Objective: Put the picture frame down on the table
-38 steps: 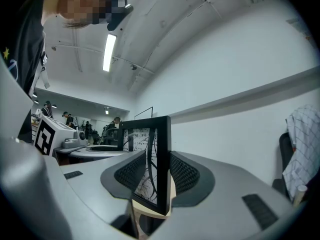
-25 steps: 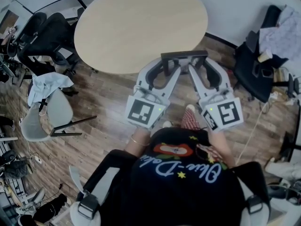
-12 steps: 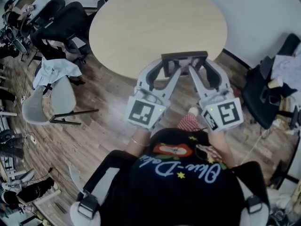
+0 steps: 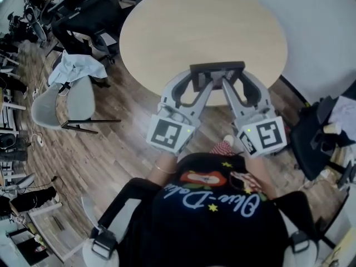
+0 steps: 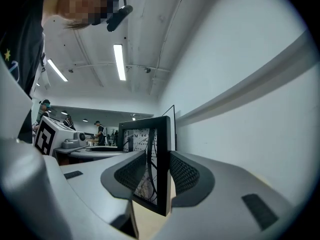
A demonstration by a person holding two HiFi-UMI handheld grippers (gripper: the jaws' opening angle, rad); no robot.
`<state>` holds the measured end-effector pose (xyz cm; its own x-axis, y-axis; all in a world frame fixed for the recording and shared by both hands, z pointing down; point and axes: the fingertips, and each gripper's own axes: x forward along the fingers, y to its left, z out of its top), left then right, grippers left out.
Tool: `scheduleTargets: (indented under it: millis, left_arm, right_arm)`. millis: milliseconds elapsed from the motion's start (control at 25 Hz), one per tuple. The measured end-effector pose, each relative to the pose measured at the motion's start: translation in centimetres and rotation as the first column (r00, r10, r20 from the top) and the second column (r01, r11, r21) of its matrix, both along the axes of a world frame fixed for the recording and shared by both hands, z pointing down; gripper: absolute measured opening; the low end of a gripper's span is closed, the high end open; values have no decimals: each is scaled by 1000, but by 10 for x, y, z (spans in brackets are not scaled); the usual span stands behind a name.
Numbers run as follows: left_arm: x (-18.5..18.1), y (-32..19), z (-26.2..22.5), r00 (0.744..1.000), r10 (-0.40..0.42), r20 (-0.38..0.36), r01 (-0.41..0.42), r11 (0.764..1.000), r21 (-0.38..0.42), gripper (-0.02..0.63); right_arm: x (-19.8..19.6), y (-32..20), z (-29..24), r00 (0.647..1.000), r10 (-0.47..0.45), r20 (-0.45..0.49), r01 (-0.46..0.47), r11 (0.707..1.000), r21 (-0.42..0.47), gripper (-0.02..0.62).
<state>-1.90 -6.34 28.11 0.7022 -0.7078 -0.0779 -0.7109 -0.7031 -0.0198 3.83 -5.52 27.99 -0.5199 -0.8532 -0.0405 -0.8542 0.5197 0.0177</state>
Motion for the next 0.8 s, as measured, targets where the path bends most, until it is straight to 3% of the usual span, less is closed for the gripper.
scheduleTargets:
  millis: [600,800]
  left_arm:
    - [39,-33,3,994,-108,37,107,994,9,153]
    - [64,-40,6,991,-127,44,126,992,17,153]
  right_arm:
    - [37,-38,3,993,-106,44,106,994,-14,141]
    - [66,-49,7,992,-123,6,123,992,15,141]
